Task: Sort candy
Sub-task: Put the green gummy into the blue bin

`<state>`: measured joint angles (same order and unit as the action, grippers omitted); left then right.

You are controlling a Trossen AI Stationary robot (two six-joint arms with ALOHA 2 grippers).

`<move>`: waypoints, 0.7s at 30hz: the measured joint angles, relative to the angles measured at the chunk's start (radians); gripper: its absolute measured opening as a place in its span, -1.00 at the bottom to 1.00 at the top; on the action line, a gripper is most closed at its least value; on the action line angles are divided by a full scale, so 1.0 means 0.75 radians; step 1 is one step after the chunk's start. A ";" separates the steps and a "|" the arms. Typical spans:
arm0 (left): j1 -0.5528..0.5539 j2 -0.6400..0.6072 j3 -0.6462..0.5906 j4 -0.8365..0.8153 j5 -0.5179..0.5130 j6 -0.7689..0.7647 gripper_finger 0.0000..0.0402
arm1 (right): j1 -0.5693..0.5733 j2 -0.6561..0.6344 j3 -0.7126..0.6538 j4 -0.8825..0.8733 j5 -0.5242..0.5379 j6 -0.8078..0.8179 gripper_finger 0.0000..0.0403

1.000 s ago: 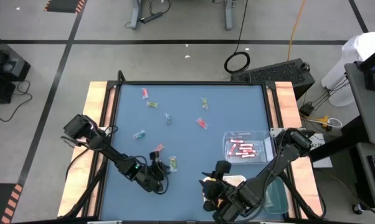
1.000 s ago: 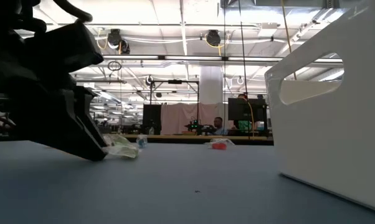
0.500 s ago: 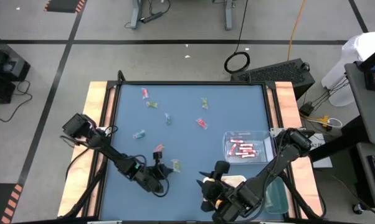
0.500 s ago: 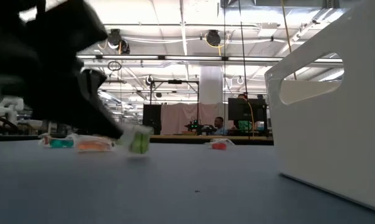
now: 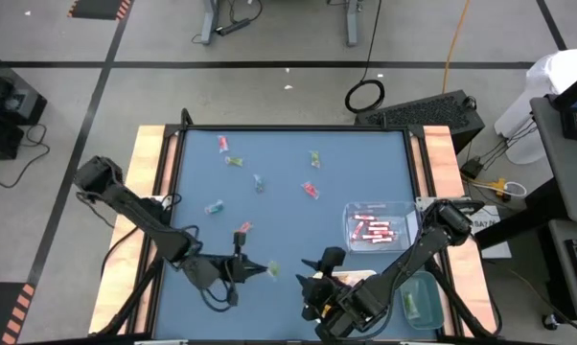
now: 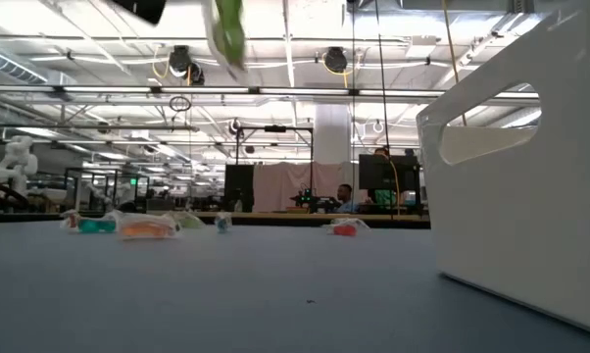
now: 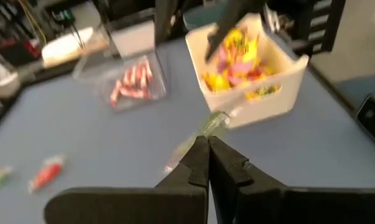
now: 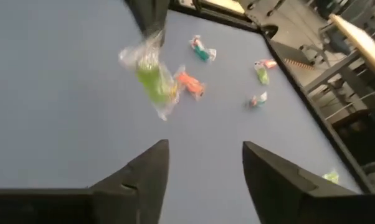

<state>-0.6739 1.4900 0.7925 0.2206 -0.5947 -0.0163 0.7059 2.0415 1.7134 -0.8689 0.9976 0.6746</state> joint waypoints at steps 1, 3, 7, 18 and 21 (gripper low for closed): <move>-0.003 -0.029 0.000 0.004 -0.001 0.017 -0.98 | -0.001 0.000 0.000 0.013 0.010 -0.025 -0.02; -0.003 -0.082 0.000 0.008 0.000 0.036 -0.98 | -0.004 0.000 0.000 0.069 0.057 -0.078 0.09; -0.003 -0.133 0.000 0.006 0.026 0.040 -0.98 | -0.003 0.000 0.000 0.199 0.151 -0.213 0.23; 0.006 -0.133 0.000 -0.214 0.037 -0.051 -0.98 | -0.062 0.070 0.003 0.408 -0.014 -0.324 0.28; 0.009 -0.121 -0.017 -0.396 0.066 -0.296 -0.98 | -0.080 0.096 0.001 0.429 -0.060 -0.345 0.28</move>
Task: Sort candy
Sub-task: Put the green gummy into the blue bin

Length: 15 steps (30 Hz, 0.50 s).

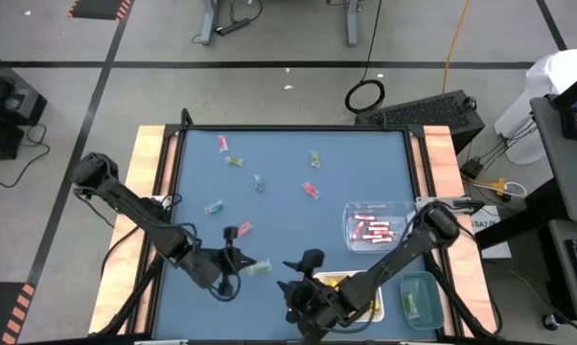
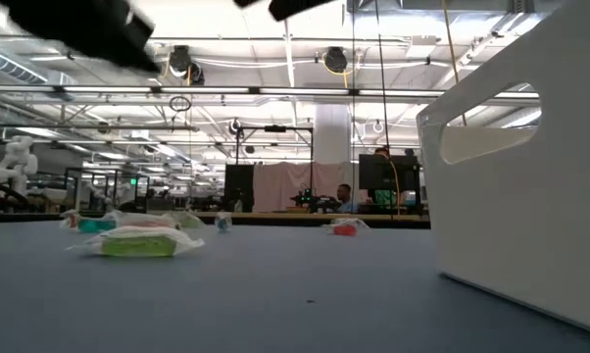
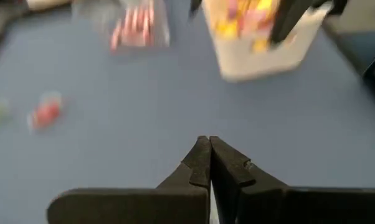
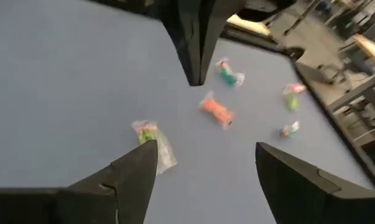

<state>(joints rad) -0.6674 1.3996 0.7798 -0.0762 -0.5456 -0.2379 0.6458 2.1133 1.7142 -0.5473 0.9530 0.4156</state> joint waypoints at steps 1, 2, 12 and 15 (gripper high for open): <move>-0.001 0.012 -0.017 -0.026 0.001 -0.083 -0.97 | -0.007 0.007 0.000 0.003 -0.014 -0.002 0.28; -0.008 0.026 -0.040 -0.032 0.001 -0.151 -0.95 | -0.012 0.012 0.000 0.003 -0.018 -0.003 0.28; -0.062 0.200 -0.206 0.062 -0.006 -0.441 -0.15 | -0.021 0.015 0.001 0.029 -0.024 0.008 0.28; -0.060 0.269 -0.206 0.127 0.002 -0.420 0.13 | -0.021 0.015 0.001 0.029 -0.026 0.008 0.28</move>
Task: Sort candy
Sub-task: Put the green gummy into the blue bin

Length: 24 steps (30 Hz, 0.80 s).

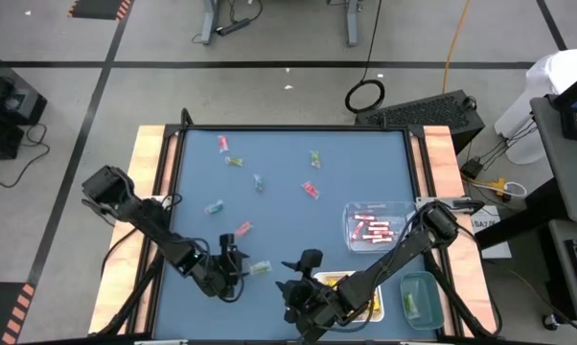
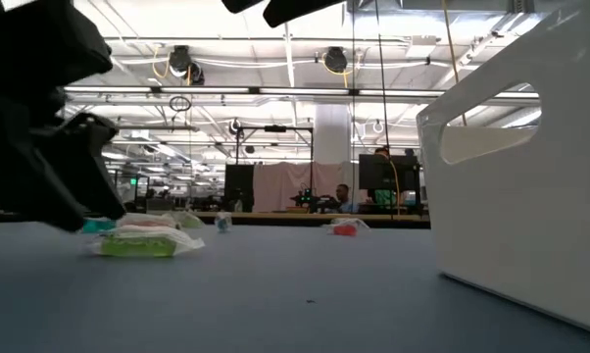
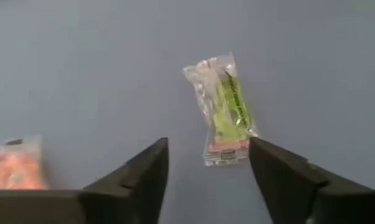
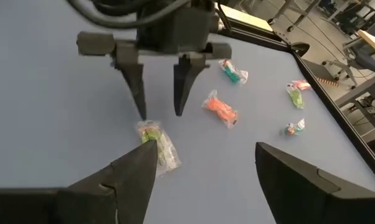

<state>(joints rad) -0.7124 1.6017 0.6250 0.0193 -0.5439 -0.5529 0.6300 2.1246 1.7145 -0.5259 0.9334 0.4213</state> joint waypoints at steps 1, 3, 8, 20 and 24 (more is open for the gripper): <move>0.000 0.019 0.000 0.024 0.008 0.016 0.20 | 0.000 0.000 0.000 0.000 -0.001 0.000 0.28; 0.008 0.064 0.000 0.090 0.034 0.040 0.29 | -0.001 0.000 0.000 0.000 -0.003 0.001 0.28; 0.040 0.129 0.002 0.148 0.103 0.051 0.33 | -0.001 -0.001 0.000 0.000 -0.031 0.001 0.28; 0.053 0.140 0.004 0.187 0.136 0.156 -0.69 | 0.000 -0.001 0.000 -0.001 -0.031 0.001 0.28; 0.055 0.127 0.010 0.165 0.113 0.216 -0.95 | -0.001 -0.001 0.000 -0.001 -0.031 0.002 0.28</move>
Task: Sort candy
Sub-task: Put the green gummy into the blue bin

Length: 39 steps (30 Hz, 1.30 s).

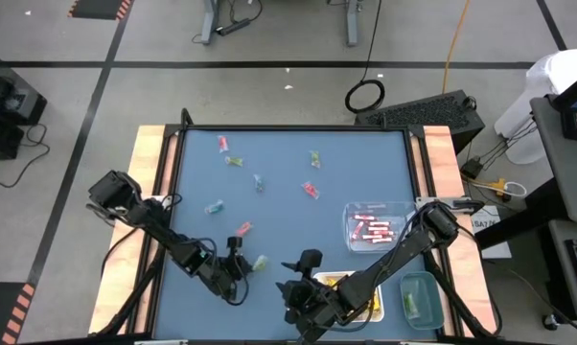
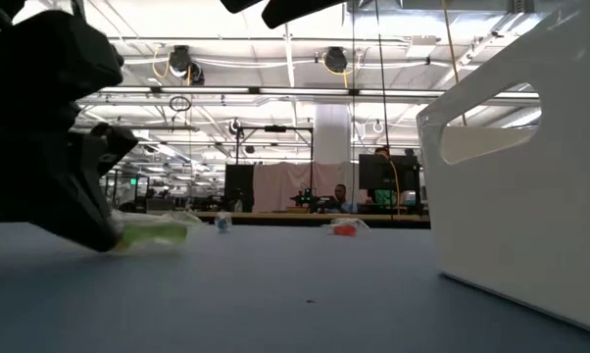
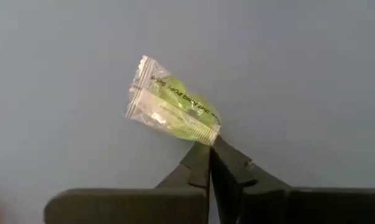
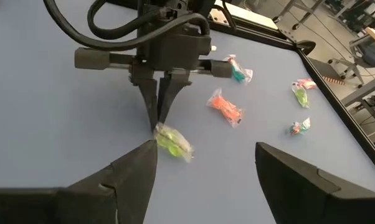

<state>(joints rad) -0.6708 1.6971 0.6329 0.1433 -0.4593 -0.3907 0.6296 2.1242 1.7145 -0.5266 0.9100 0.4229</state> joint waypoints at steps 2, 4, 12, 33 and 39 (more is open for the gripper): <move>0.000 -0.027 0.012 -0.017 -0.007 0.054 -0.96 | -0.001 0.000 0.000 0.000 0.000 0.000 0.28; 0.000 -0.072 0.031 -0.009 -0.010 0.125 -0.93 | -0.001 0.000 0.000 0.000 0.000 -0.001 0.28; 0.006 -0.302 0.087 0.009 -0.016 0.366 -0.92 | -0.008 0.026 0.001 0.094 -0.042 -0.248 0.29; 0.059 -0.369 0.095 0.003 0.100 0.394 -0.92 | -0.126 0.150 0.001 0.433 0.025 -0.791 -0.03; 0.058 -0.369 0.095 0.003 0.097 0.393 -0.91 | -0.134 0.150 0.001 0.432 0.002 -0.794 -0.29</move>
<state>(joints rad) -0.6273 1.4204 0.7040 0.1454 -0.3866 -0.0959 0.5293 2.2368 1.7153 -0.2024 0.9115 -0.1730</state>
